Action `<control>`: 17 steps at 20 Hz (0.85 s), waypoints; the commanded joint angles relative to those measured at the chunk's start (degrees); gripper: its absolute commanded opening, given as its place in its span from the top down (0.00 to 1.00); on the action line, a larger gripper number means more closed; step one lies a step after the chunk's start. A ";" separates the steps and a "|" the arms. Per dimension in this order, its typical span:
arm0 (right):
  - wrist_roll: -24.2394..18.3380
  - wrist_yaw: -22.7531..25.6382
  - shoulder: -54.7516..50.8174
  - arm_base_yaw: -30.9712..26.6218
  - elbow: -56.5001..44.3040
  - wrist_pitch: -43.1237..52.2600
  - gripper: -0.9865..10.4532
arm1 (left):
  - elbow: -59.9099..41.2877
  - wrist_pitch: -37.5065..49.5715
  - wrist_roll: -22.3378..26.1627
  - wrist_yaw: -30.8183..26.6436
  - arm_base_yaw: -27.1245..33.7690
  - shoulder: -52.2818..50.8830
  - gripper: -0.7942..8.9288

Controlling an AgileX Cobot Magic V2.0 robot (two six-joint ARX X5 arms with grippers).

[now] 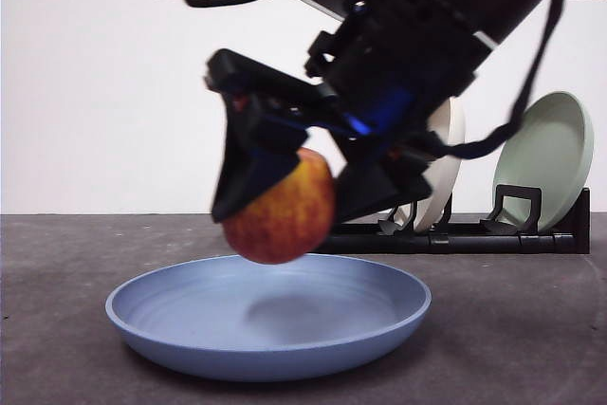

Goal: Take the blue plate from the plate rack,put the plate on the table,take the apple from the table,put the apple in the plate

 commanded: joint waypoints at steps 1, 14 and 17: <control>1.31 0.22 2.75 0.15 -0.44 3.13 0.92 | -0.22 0.22 -0.44 0.26 0.20 0.00 0.93; 2.56 0.24 10.69 0.17 -0.26 10.01 0.39 | -0.22 0.24 1.31 0.66 0.20 0.02 0.93; 2.60 0.20 10.29 0.17 0.46 9.70 0.36 | -0.22 0.22 1.31 0.66 0.20 0.02 0.93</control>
